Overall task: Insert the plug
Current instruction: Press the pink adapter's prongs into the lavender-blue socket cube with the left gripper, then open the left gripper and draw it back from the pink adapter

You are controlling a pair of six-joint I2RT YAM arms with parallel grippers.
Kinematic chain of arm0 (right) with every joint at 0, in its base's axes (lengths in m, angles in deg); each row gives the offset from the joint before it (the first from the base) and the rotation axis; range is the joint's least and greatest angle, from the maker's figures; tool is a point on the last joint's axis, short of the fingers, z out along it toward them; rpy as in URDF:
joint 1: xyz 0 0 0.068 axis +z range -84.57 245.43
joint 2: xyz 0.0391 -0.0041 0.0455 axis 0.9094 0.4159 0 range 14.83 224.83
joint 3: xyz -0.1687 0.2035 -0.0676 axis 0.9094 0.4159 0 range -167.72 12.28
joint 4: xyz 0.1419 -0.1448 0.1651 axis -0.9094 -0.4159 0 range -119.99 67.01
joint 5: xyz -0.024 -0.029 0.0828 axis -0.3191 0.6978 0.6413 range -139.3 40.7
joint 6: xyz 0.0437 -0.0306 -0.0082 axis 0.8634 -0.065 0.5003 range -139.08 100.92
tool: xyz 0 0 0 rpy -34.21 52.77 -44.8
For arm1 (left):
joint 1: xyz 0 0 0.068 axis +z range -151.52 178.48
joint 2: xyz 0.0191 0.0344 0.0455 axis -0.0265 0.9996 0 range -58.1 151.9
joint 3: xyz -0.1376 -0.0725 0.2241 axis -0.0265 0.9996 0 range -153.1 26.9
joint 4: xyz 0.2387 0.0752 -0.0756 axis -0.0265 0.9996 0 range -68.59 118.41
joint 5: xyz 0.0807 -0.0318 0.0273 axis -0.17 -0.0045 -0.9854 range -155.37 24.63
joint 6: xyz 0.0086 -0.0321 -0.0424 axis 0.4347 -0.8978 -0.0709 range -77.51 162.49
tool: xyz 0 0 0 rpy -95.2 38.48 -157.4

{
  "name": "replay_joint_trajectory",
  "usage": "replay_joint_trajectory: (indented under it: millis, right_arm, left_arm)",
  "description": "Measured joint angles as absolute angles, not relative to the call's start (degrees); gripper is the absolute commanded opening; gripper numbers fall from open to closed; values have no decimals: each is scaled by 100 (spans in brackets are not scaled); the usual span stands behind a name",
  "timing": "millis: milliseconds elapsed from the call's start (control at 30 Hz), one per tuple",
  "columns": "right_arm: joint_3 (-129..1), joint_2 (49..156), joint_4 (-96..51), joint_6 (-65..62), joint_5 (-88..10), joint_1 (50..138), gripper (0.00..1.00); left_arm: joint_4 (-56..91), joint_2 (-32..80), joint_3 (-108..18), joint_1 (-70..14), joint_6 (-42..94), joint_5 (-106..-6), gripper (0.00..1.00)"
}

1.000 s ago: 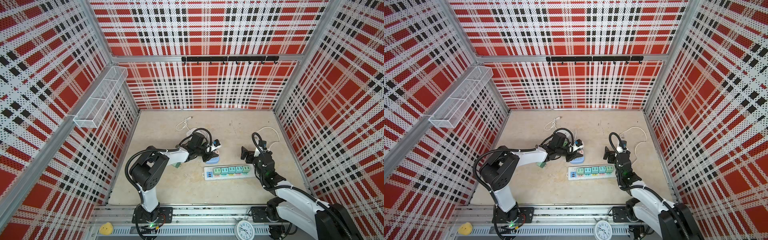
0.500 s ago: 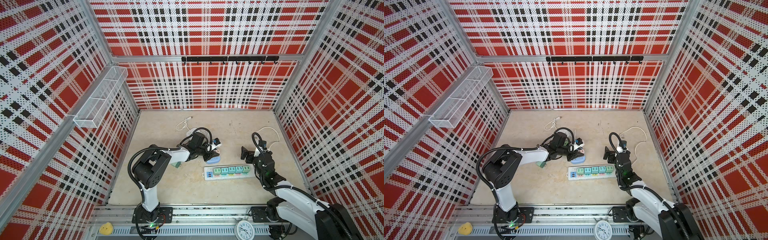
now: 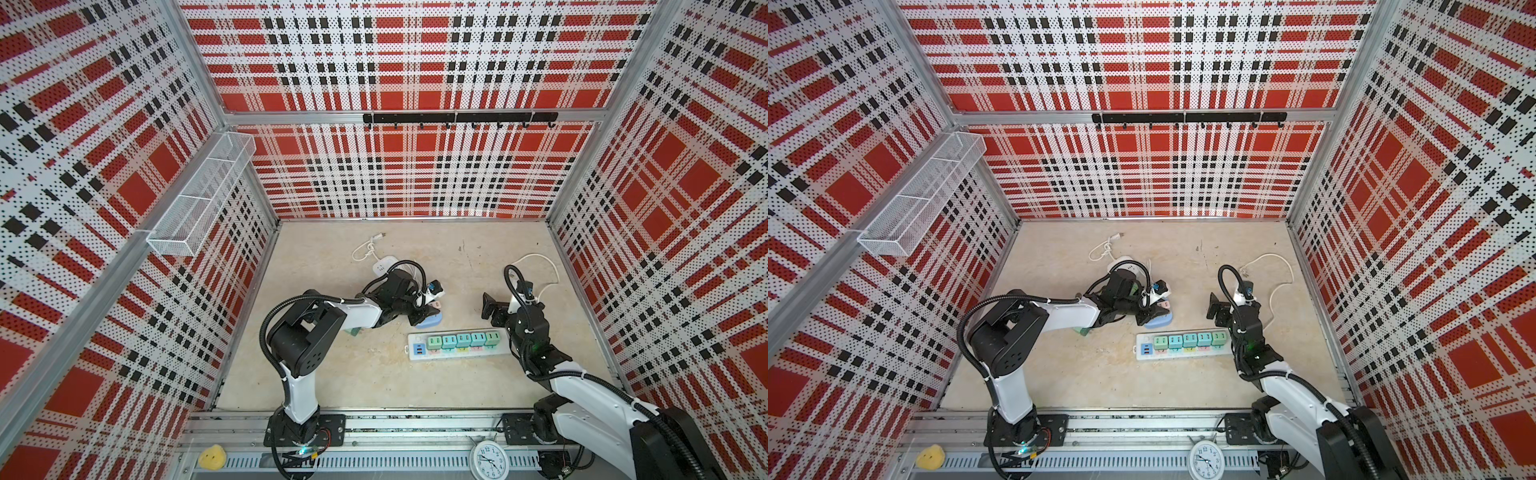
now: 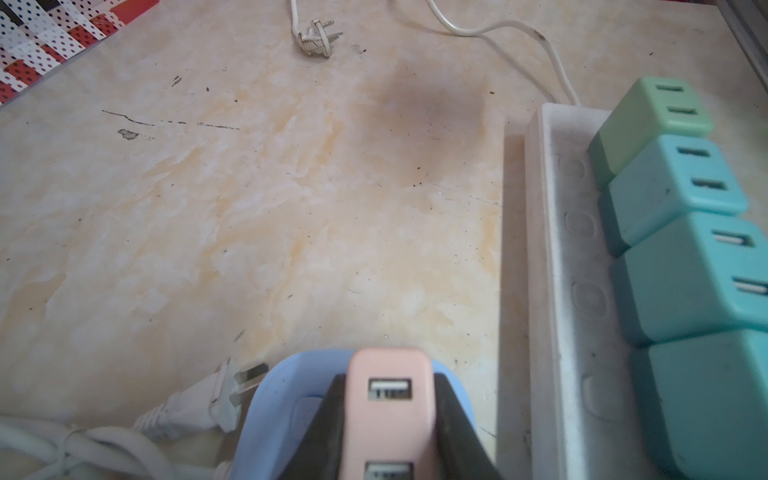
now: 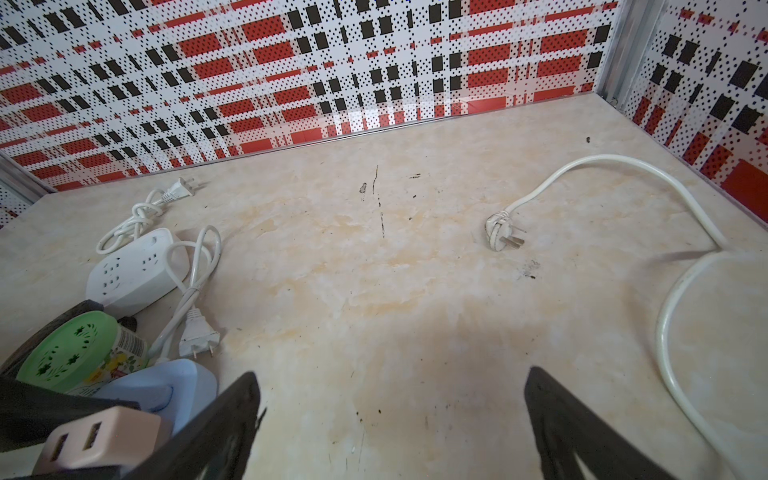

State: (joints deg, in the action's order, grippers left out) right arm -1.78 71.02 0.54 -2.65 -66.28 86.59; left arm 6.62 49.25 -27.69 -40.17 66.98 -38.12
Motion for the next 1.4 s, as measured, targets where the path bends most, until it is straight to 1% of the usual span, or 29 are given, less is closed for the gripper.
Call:
replay_joint_trajectory:
  millis: [200, 233, 300, 333, 367, 567, 667, 767, 900, 1133, 1267, 1400]
  right_arm:
    - [-178, 7102, 52, -250, -6628, 8659, 100]
    - [-178, 7099, 52, -250, -6630, 8659, 100]
    - [-178, 7086, 47, -250, -6630, 8659, 100]
    - [-174, 7064, 47, -250, -6630, 8659, 100]
    - [-169, 7043, 45, -250, -6630, 8659, 100]
    - [-95, 6920, 69, -250, -6636, 8659, 100]
    - [-93, 6920, 87, -250, -6641, 8659, 100]
    - [-93, 6929, 108, -250, -6645, 8659, 100]
    - [-93, 6999, 154, -252, -6638, 8659, 100]
    - [-93, 7099, 209, -254, -6628, 8659, 100]
    - [-99, 7270, 237, -259, -6623, 8659, 100]
    - [-102, 7331, 209, -272, -6568, 8659, 100]
  left_arm:
    - [503, 4907, -2675, -4050, 6689, -3893, 0]
    - [483, 4885, -2651, -4052, 6679, -3911, 9]
    - [474, 4846, -2607, -4059, 6650, -3961, 30]
    - [474, 4809, -2576, -4063, 6630, -4000, 52]
    - [507, 4765, -2544, -4074, 6617, -4042, 100]
    - [1082, 4457, -2351, -4072, 6477, -4208, 99]
    - [1206, 3900, -2244, -4048, 6362, -4271, 99]
    - [1211, 2916, -2008, -4024, 6145, -4496, 99]
    - [1025, 1211, -1400, -3831, 5542, -4953, 99]
    - [734, -1873, 436, -2592, 4080, -5976, 99]
    - [962, -3027, 1172, -2127, 3485, -6324, 99]
    - [1049, -3621, 1922, -2022, 2932, -6903, 99]
